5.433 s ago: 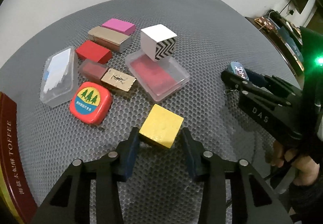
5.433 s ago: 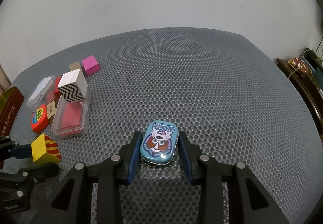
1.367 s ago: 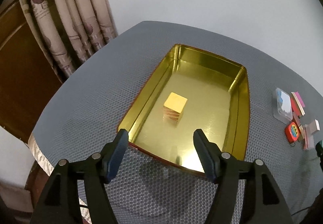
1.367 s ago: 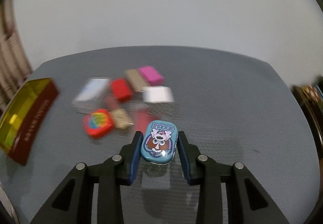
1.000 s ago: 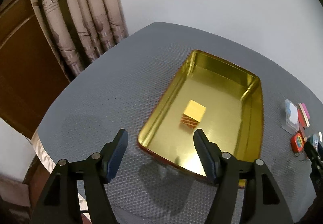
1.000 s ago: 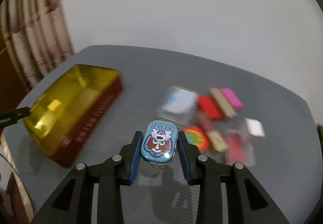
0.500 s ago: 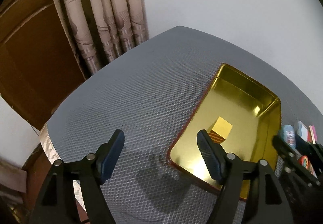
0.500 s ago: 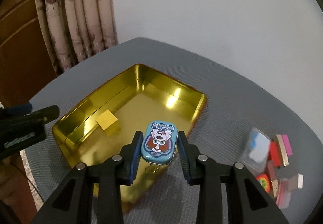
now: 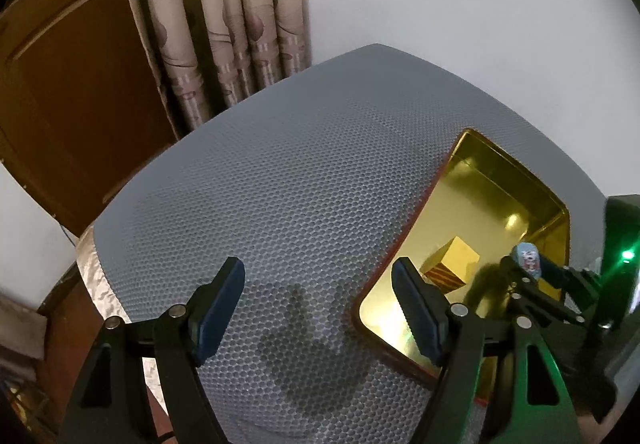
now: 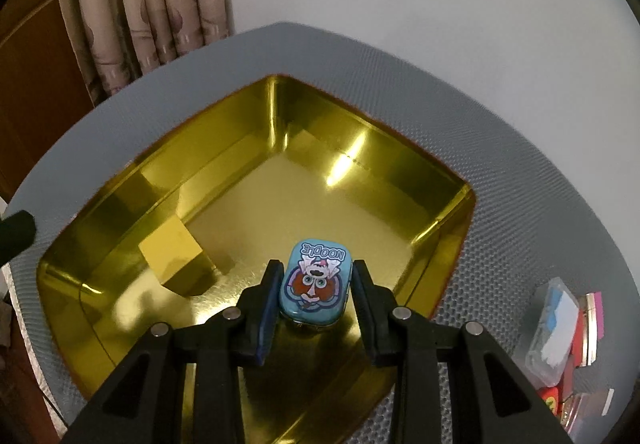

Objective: Organize rigid objects
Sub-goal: 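Carry the blue tin into the gold TOFFEE tin and open the right gripper, then grasp the white zigzag cube with the right gripper and lift it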

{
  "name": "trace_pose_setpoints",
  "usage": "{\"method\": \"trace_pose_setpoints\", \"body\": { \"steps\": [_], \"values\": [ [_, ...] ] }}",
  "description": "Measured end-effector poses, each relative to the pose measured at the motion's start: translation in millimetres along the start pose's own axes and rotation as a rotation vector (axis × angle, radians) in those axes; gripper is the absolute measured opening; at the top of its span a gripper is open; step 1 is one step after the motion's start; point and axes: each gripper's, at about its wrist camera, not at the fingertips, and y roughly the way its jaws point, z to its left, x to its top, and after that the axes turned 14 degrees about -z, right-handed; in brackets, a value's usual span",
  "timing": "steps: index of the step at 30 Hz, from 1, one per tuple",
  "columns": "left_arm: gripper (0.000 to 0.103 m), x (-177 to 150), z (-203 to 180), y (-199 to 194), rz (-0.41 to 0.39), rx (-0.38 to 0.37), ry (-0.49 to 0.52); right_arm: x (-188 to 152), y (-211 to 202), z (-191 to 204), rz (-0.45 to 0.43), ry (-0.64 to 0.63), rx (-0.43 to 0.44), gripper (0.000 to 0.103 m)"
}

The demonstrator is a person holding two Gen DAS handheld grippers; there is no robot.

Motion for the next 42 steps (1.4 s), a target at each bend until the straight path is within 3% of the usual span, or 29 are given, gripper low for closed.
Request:
{"method": "trace_pose_setpoints", "body": {
  "steps": [10,12,15,19,25,33,38,42],
  "values": [
    [0.073,0.2,0.8,0.0,0.010,-0.019,0.004,-0.9,7.5,6.0,0.004,0.006,0.007,0.037],
    [0.073,0.1,2.0,0.2,0.015,-0.020,-0.003,-0.9,3.8,2.7,-0.005,0.018,0.011,0.045],
    [0.073,3.0,3.4,2.3,0.013,-0.019,0.000,3.9,-6.9,2.4,-0.037,0.038,0.010,0.051],
    [0.073,1.8,0.9,0.5,0.004,-0.021,0.016,4.8,-41.0,-11.2,-0.100,0.105,0.008,0.052],
    [0.073,-2.5,-7.7,-5.5,-0.005,-0.028,0.053,-21.7,-103.7,-64.2,-0.171,0.229,-0.066,0.052],
    [0.073,-2.9,-17.5,-12.7,-0.040,-0.021,0.075,-93.0,-174.9,-183.6,-0.194,0.426,-0.283,0.052],
    [0.074,-5.1,-17.1,-13.1,-0.041,-0.031,0.092,-121.8,-177.6,-228.2,-0.172,0.452,-0.364,0.054],
    [0.075,-4.0,-16.6,-10.6,-0.027,-0.070,0.074,-136.8,-167.6,-254.6,-0.150,0.469,-0.369,0.054]
  ]
}}
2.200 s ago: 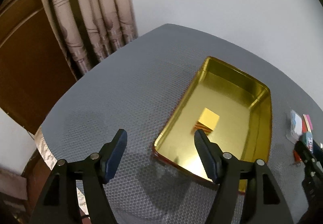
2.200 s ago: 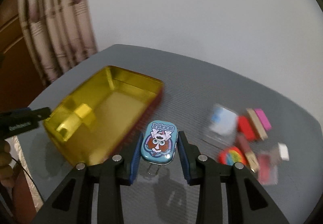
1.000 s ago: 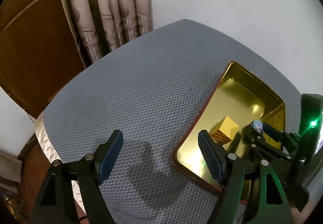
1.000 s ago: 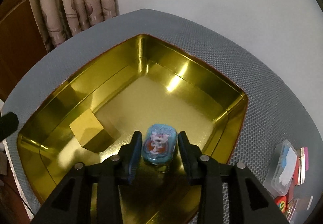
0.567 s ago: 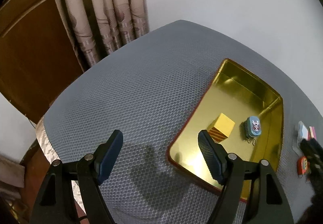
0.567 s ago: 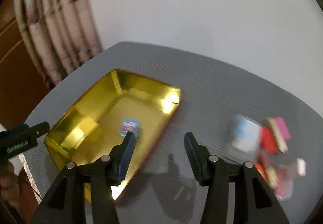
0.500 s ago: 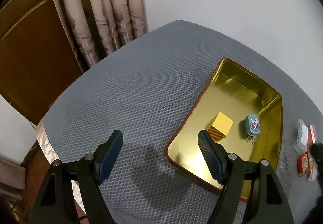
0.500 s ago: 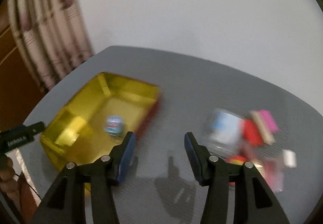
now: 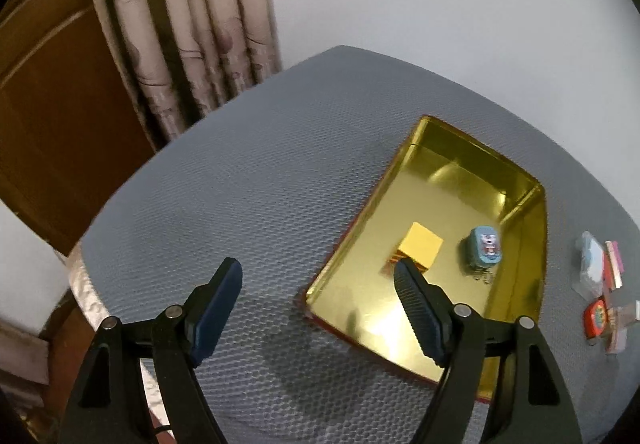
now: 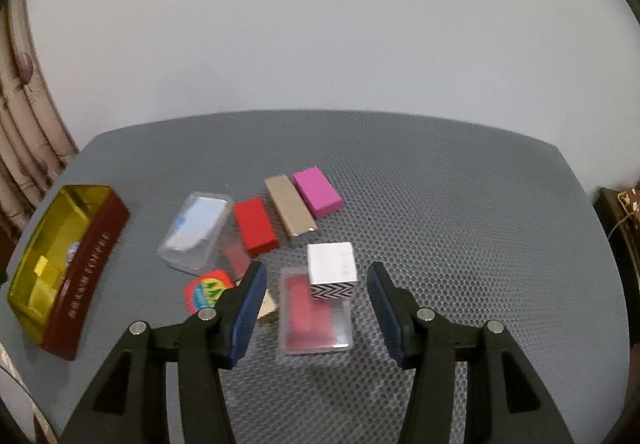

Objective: Organize rigid objects
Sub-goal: 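Grasp the white zigzag cube with the right gripper and lift it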

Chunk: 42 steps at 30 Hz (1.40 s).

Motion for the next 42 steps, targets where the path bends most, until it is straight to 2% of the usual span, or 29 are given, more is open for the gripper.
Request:
{"method": "trace_pose_setpoints", "body": {
  "steps": [8,18,19,21,25,29,32,37,42],
  "values": [
    [0.076,-3.9,-4.6,-1.4,-0.003,-0.002,0.042,-16.5,32.7,3.9,0.027,-0.029,-0.006,0.054],
    [0.076,-6.9,-11.4,-4.9,-0.010,-0.005,0.081,-21.0,41.4,6.6,0.015,-0.037,-0.015,0.053],
    [0.076,-6.5,-11.5,-6.6,-0.016,-0.007,0.083,-20.7,40.8,3.6,0.014,-0.039,-0.019,0.051],
    [0.076,-6.4,-13.4,-9.5,-0.031,0.001,0.093,-23.6,41.9,1.8,0.012,-0.034,-0.012,0.029],
    [0.076,-8.0,-20.7,-15.2,-0.052,0.001,0.131,-27.5,37.7,-8.7,0.003,0.003,0.000,0.030],
    [0.077,-12.3,-30.6,-21.0,-0.076,-0.005,0.180,-31.4,24.2,-20.4,-0.042,0.016,-0.012,0.030],
    [0.077,-15.6,-37.5,-23.9,-0.074,-0.026,0.201,-33.3,21.9,-38.4,-0.058,0.028,-0.049,0.030],
    [0.077,-16.8,-59.7,-34.4,-0.089,-0.066,0.247,-48.3,26.1,-69.9,-0.031,0.071,-0.109,0.030],
    [0.077,-17.3,-95.7,-40.3,-0.070,-0.141,0.284,-60.6,23.9,-79.1,-0.026,0.010,-0.160,0.030]
  ]
}}
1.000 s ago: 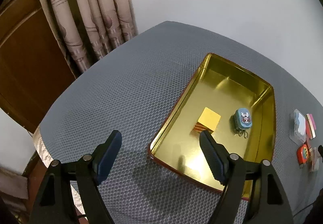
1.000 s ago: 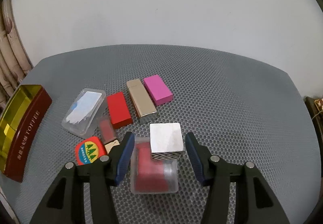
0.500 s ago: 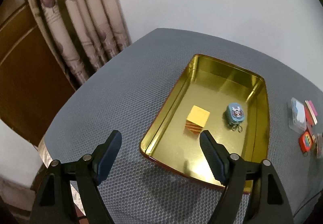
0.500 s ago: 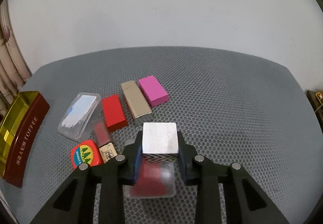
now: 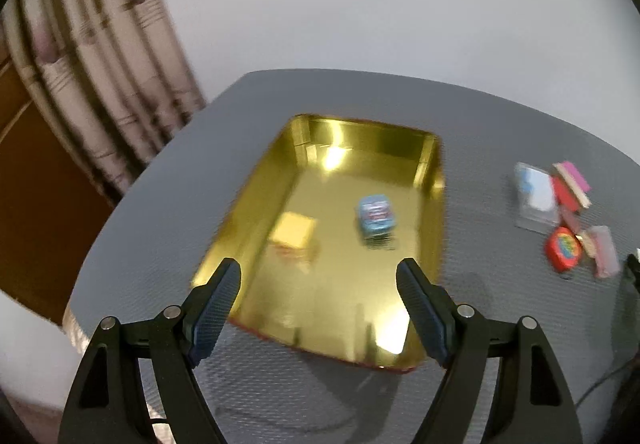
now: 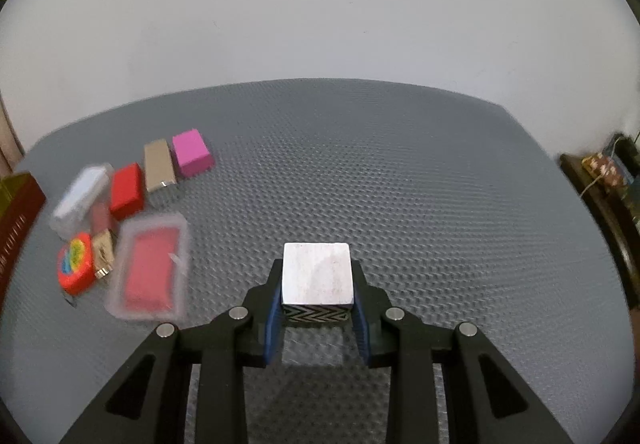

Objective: Organize rigid objects
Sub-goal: 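Grasp the white zigzag cube with the right gripper and lift it, then grasp the clear plastic box with blue-white contents with the left gripper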

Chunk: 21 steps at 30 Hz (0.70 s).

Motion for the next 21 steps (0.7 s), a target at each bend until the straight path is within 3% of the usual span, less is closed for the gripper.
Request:
{"method": "trace_pose_setpoints", "body": {
  "steps": [9,17,21],
  "values": [
    [0.078,23.1,-101.6,22.4,0.087,-0.194,0.073,-2.9,7.5,-4.9,0.029,0.013,-0.015,0.030],
    [0.078,34.2,-165.7,66.1,0.196,-0.285,0.073,-2.6,15.3,-6.2,0.046,0.033,0.000,0.030],
    [0.078,42.7,-186.8,84.9,0.222,-0.288,0.088,-3.5,15.6,-8.8,0.045,0.037,0.004,0.030]
  ]
}}
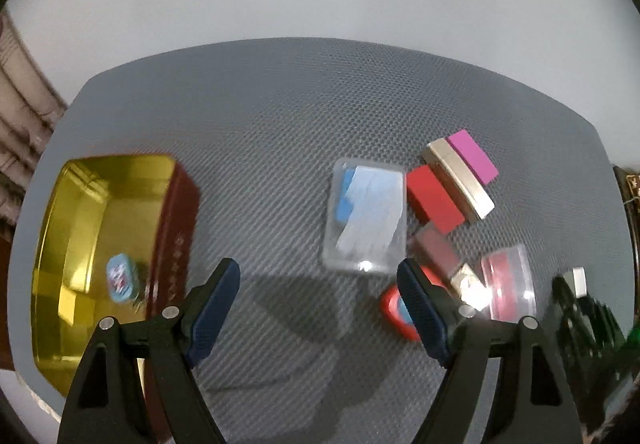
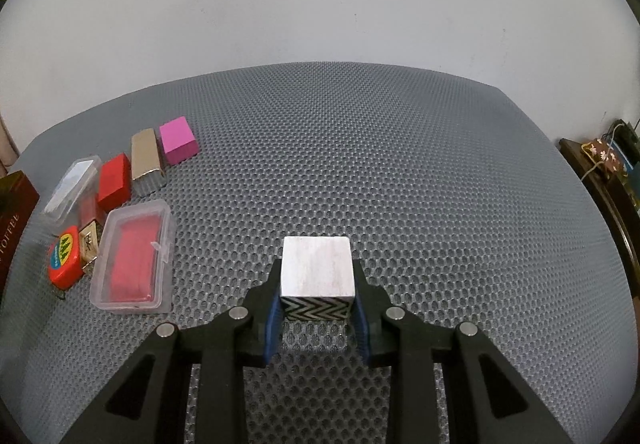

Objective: Organize rigid objects
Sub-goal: 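Grasp the clear plastic box with blue-white contents with the left gripper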

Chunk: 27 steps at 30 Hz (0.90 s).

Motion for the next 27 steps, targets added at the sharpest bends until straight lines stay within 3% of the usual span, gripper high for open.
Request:
{"method": "trace_pose_setpoints", "body": {
  "steps": [9,21,22,23,27],
  "values": [
    [0.078,14.8,-20.3,46.2,0.076,-0.023,0.004,0.4,-4.4,-15.6,-0.001,0.027,0.021,0.030],
    [0.077,11.2,-23.4,74.8,0.122,-0.019,-0.011,-3.4,-5.3,-13.8,-0.001,0.035,0.027,0.030],
    [0.074,10.3,-23.8,76.0,0.124,-0.023,-0.012,-2.5,-4.3,-13.2,-0.001,0.034,0.027,0.030],
    [0.065,8.2,-24.1,77.3,0.128,-0.030,-0.013,2.8,-1.6,-13.6,0.000,0.034,0.027,0.030],
    [0.054,3.6,-25.2,73.7,0.102,-0.046,0.014,2.2,-1.9,-12.9,0.000,0.031,0.025,0.030]
  ]
}}
